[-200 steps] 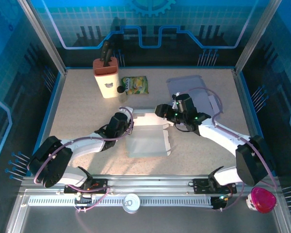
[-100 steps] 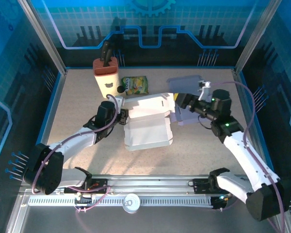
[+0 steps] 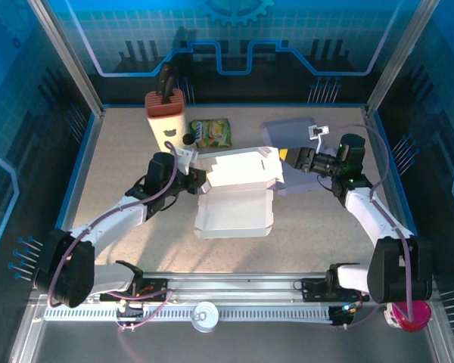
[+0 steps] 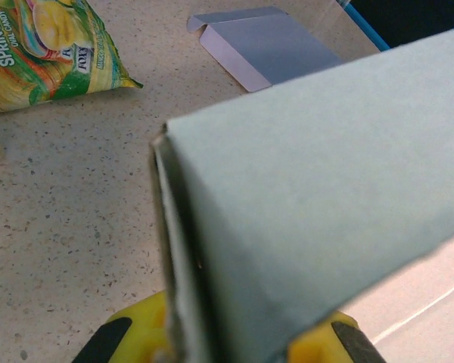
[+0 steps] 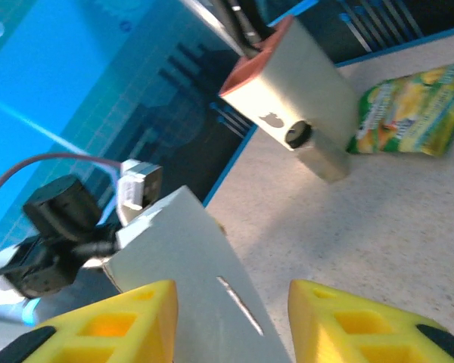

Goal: Fold the paper box

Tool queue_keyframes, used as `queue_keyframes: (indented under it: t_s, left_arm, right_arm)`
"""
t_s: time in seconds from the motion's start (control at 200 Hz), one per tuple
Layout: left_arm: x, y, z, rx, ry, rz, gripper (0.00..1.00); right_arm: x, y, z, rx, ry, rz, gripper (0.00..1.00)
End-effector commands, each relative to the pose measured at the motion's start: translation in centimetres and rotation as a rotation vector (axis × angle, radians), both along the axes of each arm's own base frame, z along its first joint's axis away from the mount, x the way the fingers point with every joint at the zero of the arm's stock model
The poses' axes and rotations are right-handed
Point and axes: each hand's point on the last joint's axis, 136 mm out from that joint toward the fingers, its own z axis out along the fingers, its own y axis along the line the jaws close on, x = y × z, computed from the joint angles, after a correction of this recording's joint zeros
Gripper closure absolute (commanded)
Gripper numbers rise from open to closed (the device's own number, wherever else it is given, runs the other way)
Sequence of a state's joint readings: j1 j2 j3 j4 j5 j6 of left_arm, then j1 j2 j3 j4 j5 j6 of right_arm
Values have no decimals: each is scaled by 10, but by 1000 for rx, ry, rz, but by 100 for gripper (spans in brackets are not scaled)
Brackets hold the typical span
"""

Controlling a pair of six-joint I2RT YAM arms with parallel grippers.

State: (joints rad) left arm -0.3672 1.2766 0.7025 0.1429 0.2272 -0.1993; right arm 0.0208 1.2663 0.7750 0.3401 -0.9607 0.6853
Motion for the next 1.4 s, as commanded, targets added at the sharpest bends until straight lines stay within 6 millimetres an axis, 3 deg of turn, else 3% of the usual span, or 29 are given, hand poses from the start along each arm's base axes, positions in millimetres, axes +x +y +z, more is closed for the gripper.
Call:
queue_keyframes:
  t_s: [0.0, 0.325, 0.76, 0.79, 1.051, 1.396]
  left_arm:
    - [4, -5, 9, -42, 22, -20, 100]
    - [6, -6, 7, -39, 33, -23, 100]
    - [7, -7, 13, -40, 24, -31, 100]
    - [7, -7, 13, -40, 24, -30, 100]
    - [6, -8, 13, -37, 26, -33, 100]
    - [6, -9, 13, -21, 24, -36, 100]
  right_arm:
    - [-19, 14, 10, 5, -94, 124, 59]
    - [-24, 30, -14, -99, -72, 120, 59]
    - [-18, 38, -40, -427, -119, 1, 58]
    - [-14, 39, -29, -443, -151, -18, 58]
    - [-6, 36, -29, -595, -189, -129, 56]
    - [5, 42, -42, -759, -197, -203, 59]
